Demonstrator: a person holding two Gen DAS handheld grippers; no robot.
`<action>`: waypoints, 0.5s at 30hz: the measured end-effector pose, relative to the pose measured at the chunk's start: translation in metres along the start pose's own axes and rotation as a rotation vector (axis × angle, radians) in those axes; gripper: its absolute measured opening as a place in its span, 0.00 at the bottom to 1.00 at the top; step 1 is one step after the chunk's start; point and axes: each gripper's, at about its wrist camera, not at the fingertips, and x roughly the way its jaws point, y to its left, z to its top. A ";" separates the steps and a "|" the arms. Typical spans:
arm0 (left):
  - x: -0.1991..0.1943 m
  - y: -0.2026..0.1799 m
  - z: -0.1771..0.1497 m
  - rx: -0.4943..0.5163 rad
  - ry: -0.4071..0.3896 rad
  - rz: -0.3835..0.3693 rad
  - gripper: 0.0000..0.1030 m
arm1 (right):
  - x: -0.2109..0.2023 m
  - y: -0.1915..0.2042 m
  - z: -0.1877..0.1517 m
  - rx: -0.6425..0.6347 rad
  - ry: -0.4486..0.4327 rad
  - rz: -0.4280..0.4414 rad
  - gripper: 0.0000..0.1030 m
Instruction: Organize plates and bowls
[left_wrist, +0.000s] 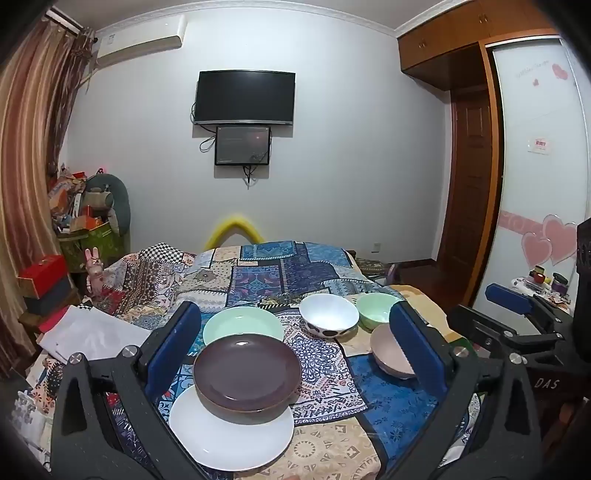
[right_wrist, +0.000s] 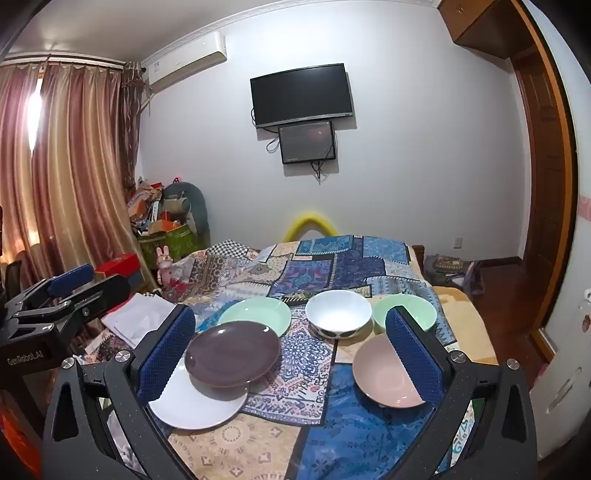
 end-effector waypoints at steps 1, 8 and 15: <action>0.000 0.000 0.000 -0.003 0.000 0.002 1.00 | 0.000 0.000 0.000 0.002 0.000 0.000 1.00; 0.001 0.002 0.001 0.000 -0.007 0.009 1.00 | 0.000 0.000 0.001 0.008 0.000 0.000 1.00; 0.000 -0.003 0.002 0.025 -0.018 0.003 1.00 | -0.001 0.001 0.002 0.004 -0.005 -0.004 1.00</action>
